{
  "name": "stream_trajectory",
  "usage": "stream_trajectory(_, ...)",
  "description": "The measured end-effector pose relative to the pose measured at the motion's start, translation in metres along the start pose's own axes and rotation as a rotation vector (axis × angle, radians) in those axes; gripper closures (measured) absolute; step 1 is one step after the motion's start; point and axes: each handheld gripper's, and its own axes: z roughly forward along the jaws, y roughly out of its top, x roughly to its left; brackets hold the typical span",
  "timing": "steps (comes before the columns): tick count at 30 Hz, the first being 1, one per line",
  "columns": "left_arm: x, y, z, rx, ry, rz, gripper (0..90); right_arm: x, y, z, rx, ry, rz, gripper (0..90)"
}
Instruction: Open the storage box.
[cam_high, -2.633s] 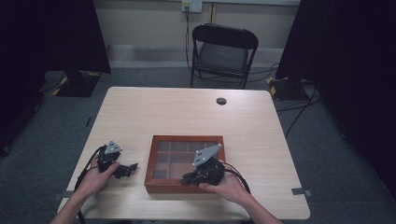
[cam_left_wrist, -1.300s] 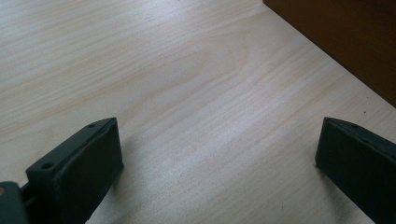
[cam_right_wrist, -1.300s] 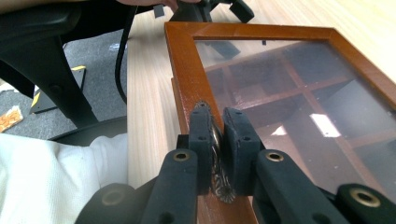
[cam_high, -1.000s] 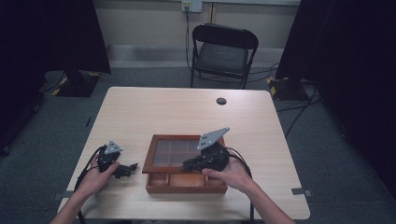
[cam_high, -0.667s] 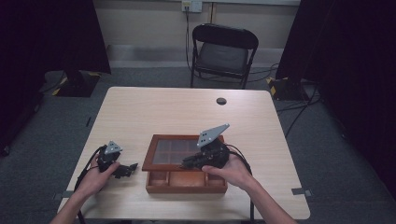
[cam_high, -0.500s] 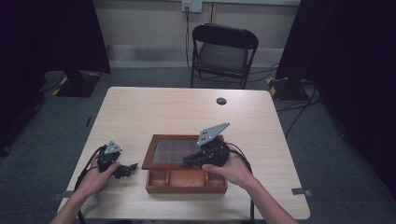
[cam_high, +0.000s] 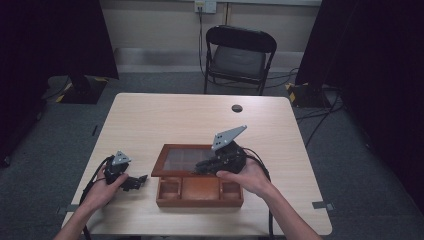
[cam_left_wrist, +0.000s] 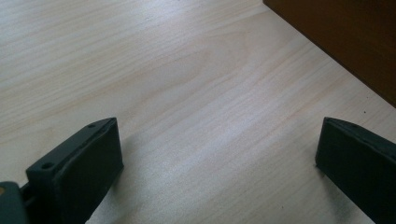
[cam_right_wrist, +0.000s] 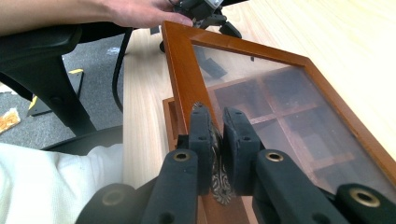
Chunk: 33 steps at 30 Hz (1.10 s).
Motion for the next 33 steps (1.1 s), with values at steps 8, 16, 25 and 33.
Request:
stream_trajectory(8,0.0,0.0,0.0,0.003,-0.005,-0.002,0.0,-0.003,0.008,-0.004,-0.003,-0.01,0.0,82.8)
stream_trajectory(16,0.001,0.0,0.0,0.004,0.002,0.008,0.0,-0.007,0.014,-0.008,-0.002,-0.012,-0.006,82.9)
stream_trajectory(25,0.0,0.0,0.0,0.002,0.001,0.005,0.0,-0.008,0.016,-0.009,-0.007,-0.02,-0.011,82.9)
stream_trajectory(33,0.0,0.0,0.0,0.003,0.001,0.006,0.0,-0.007,0.019,-0.011,-0.006,-0.038,-0.018,83.0)
